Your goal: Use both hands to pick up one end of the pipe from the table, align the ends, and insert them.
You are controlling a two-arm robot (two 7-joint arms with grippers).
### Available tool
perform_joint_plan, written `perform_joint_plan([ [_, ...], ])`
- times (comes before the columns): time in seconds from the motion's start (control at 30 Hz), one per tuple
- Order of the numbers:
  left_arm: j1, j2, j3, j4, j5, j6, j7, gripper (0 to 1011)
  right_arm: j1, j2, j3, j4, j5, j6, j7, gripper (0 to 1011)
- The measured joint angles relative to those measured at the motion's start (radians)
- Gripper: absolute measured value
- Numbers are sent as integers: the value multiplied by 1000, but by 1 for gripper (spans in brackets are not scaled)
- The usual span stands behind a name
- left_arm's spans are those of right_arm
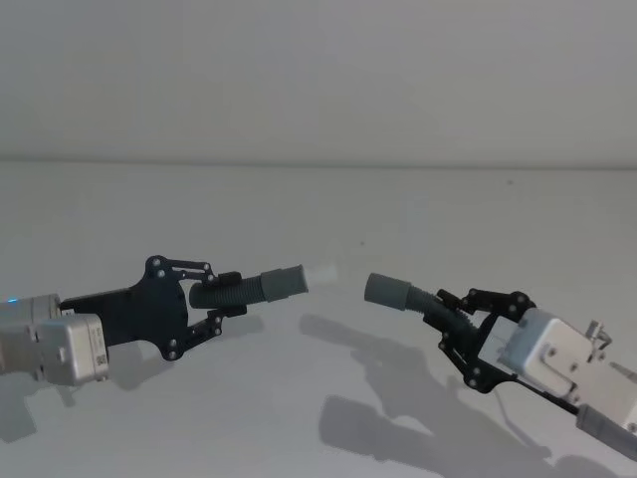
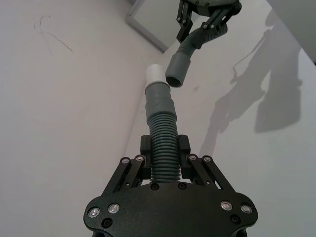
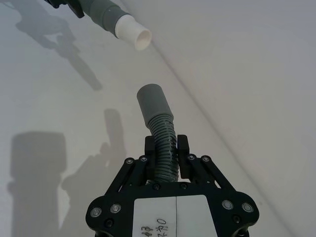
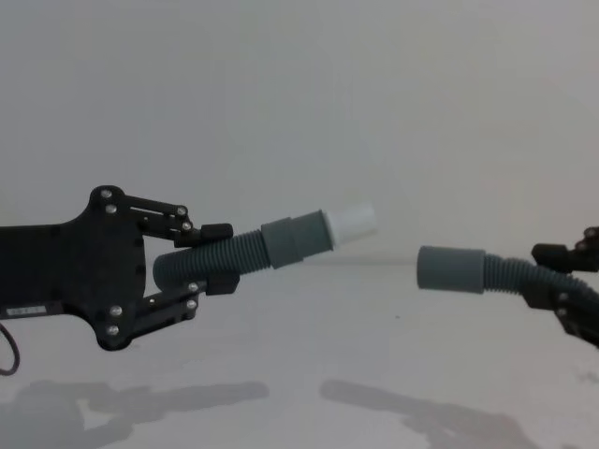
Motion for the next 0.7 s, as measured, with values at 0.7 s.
perform_joint_plan([
  [0.7, -1, -1, -2, 3, 10, -25, 0, 308, -50, 47, 59, -78, -34, -30, -18, 253],
])
